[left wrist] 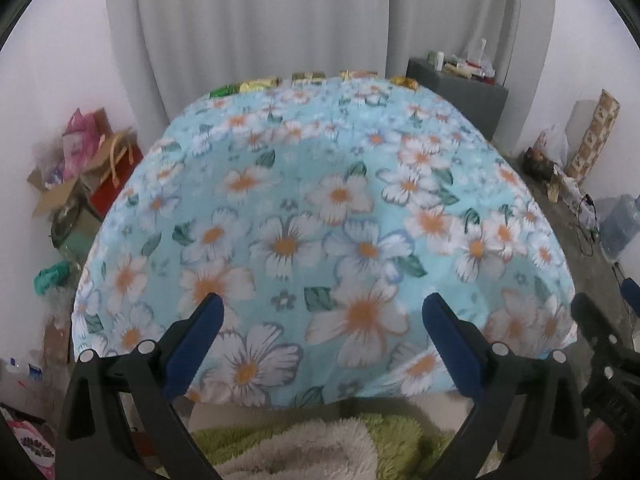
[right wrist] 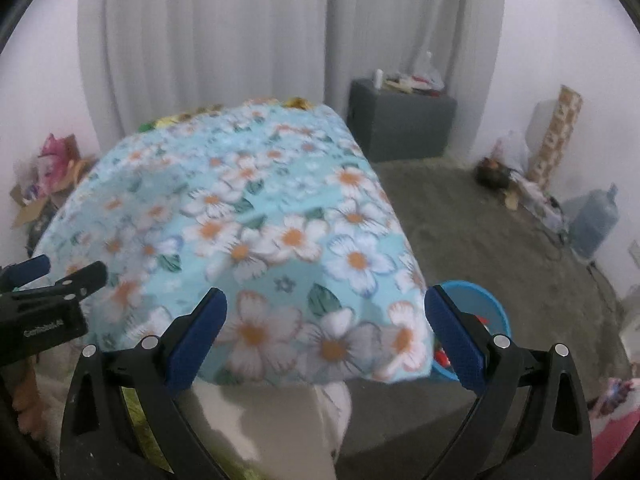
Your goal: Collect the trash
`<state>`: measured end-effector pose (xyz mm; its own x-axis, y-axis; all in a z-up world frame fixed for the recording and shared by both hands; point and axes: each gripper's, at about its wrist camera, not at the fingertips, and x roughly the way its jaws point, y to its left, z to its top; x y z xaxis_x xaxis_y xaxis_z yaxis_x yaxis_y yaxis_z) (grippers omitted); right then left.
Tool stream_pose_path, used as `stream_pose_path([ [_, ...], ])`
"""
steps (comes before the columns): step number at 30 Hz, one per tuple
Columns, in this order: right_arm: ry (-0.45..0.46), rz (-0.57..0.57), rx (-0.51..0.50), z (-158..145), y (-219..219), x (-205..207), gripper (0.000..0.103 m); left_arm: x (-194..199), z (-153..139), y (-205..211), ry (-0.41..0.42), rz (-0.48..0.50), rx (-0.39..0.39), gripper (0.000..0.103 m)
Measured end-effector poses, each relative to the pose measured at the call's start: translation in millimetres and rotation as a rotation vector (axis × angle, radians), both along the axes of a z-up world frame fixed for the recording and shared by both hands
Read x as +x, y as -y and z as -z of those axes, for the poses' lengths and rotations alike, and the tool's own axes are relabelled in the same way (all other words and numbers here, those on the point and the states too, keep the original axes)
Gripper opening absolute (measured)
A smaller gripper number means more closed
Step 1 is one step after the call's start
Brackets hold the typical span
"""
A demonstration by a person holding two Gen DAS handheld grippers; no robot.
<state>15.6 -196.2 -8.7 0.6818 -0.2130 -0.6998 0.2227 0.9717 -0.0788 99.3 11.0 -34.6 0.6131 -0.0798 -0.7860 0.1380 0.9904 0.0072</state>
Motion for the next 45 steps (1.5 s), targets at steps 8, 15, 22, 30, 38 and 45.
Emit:
stream_pose_path([
  [8,-0.048,0.087,-0.012,5.7,17.0,-12.2,0.095,7.4,0.0,2.2,0.002,-0.010,0.016,0.097],
  [15,-0.054,0.117,-0.020,4.7,28.9,-17.1,0.095,8.8,0.1,12.1,0.001,0.024,0.030,0.097],
  [22,-0.063,0.128,-0.012,7.1,34.2,-18.0,0.095,7.5,-2.6,17.3,0.002,0.045,0.031,0.097],
  [30,-0.059,0.141,-0.017,5.4,36.9,-21.2,0.095,4.1,-7.4,21.9,0.018,0.067,0.031,0.097],
  [38,-0.057,0.160,-0.019,2.8,41.7,-25.5,0.095,-1.7,-10.0,29.3,0.032,0.101,0.030,0.097],
  [45,-0.055,0.179,-0.019,2.4,43.4,-27.9,0.095,-3.8,-10.5,34.2,0.030,0.126,0.019,0.097],
])
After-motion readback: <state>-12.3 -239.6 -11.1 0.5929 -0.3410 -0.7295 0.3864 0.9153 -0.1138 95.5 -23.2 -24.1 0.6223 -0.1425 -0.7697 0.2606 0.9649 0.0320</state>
